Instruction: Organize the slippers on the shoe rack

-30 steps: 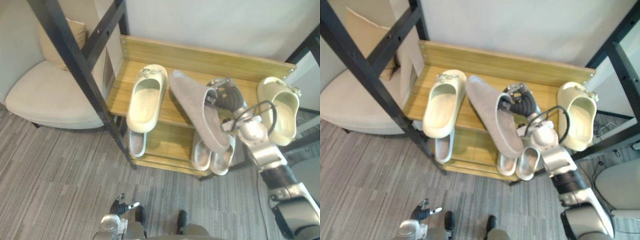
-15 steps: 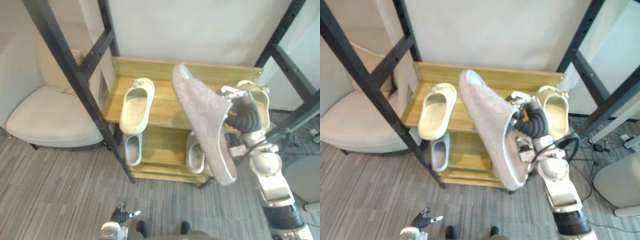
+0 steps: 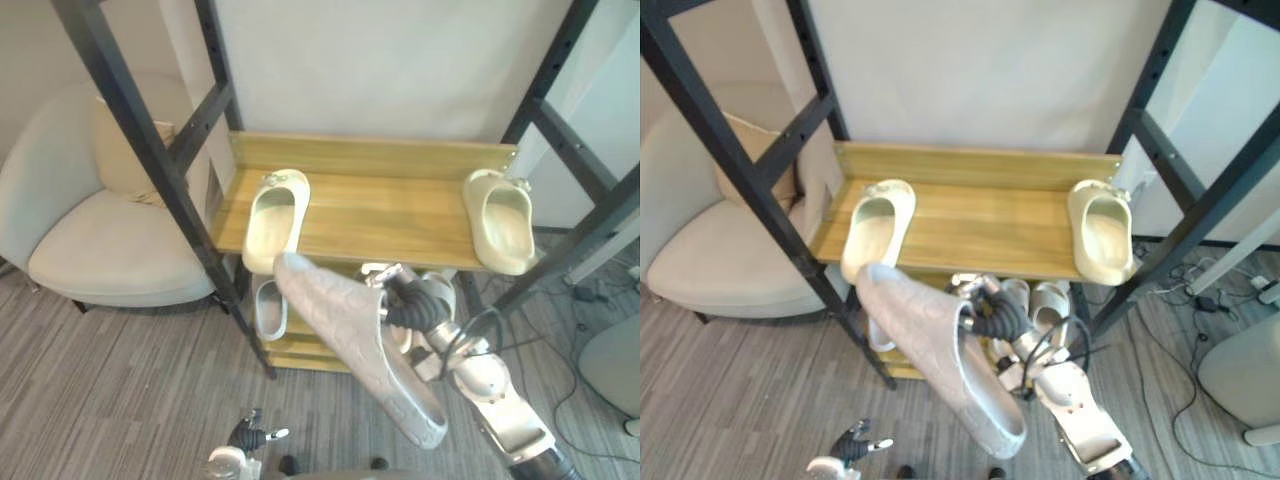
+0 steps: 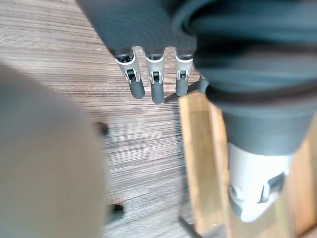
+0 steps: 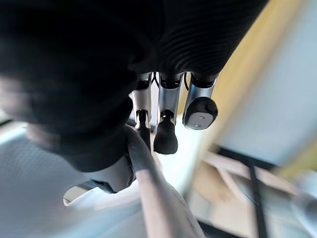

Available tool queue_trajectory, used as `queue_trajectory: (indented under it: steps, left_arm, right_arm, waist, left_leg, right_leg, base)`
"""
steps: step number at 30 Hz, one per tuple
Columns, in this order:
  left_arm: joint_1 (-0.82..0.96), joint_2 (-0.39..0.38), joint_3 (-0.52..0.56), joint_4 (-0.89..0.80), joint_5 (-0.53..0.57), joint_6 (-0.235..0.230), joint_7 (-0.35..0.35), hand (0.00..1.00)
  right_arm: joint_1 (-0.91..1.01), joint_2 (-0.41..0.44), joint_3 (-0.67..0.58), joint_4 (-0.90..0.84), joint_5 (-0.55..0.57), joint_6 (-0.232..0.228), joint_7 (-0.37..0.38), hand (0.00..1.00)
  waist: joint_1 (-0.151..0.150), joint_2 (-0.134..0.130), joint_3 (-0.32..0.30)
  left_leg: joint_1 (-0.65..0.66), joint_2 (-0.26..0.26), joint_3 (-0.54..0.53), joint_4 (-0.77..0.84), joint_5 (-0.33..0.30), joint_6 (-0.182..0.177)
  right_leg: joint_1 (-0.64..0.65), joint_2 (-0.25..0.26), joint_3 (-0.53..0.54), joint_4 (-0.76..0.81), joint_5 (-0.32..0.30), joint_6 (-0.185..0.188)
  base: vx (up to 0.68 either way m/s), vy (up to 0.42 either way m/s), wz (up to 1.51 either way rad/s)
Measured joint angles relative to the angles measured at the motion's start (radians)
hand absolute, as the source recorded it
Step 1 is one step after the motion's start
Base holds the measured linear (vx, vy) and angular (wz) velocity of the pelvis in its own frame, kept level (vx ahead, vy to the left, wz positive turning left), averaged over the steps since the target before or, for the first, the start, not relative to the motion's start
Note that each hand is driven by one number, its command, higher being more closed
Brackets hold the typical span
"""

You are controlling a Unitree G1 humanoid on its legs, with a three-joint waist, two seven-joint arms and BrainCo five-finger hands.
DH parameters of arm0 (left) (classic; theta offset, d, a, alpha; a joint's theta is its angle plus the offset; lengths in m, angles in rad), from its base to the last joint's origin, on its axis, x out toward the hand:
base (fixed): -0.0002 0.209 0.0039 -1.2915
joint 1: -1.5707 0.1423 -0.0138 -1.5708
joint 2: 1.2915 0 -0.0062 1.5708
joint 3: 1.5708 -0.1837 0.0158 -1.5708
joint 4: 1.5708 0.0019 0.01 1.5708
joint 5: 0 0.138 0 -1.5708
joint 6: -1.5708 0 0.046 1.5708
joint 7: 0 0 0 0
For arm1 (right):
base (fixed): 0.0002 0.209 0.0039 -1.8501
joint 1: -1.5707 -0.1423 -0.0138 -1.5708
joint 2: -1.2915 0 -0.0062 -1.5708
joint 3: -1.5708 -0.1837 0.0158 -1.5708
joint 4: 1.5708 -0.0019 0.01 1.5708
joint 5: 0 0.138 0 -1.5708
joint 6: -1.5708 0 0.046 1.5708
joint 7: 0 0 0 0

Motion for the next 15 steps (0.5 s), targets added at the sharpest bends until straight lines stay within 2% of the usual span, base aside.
queue_trajectory:
  steps: [2, 5, 11, 15]
  left_arm:
    - [-0.056, 0.0, -0.005, -0.016, -0.006, -0.005, 0.006, 0.0]
    - [-0.104, 0.009, -0.009, -0.031, -0.064, -0.006, 0.001, 0.0]
    - [-0.134, 0.019, 0.035, -0.153, -0.123, -0.028, 0.008, 0.0]
    - [-0.148, 0.006, 0.095, -0.228, -0.129, -0.03, 0.033, 0.0]
  right_arm:
    - [-0.086, -0.021, 0.015, 0.065, -0.054, 0.009, -0.033, 1.0]
    - [-0.149, -0.021, 0.016, 0.097, -0.107, 0.021, -0.083, 1.0]
    - [-0.237, 0.021, -0.085, 0.091, -0.144, 0.044, -0.203, 1.0]
    - [-0.286, 0.041, -0.14, 0.087, -0.144, 0.058, -0.273, 1.0]
  waist:
    - [0.003, 0.015, 0.071]
    - [0.008, 0.018, 0.127]
    - [0.007, 0.019, 0.186]
    - [0.014, 0.019, 0.209]
  left_leg:
    - [-0.132, 0.007, -0.029, 0.15, -0.042, -0.004]
    - [-0.27, 0.008, -0.059, 0.285, -0.087, -0.013]
    - [-0.53, 0.019, -0.073, 0.56, -0.154, -0.015]
    - [-0.658, 0.027, -0.087, 0.698, -0.192, -0.009]
  right_leg:
    - [-0.119, -0.018, -0.012, 0.157, -0.06, -0.01]
    - [-0.241, -0.043, -0.038, 0.308, -0.136, -0.02]
    - [-0.492, -0.092, -0.028, 0.611, -0.229, -0.041]
    - [-0.605, -0.11, -0.027, 0.752, -0.284, -0.049]
  base:
    - [-0.22, -0.023, 0.37]
    - [-0.24, -0.029, 0.34]
    - [-0.15, -0.006, 0.11]
    - [-0.12, -0.015, 0.12]
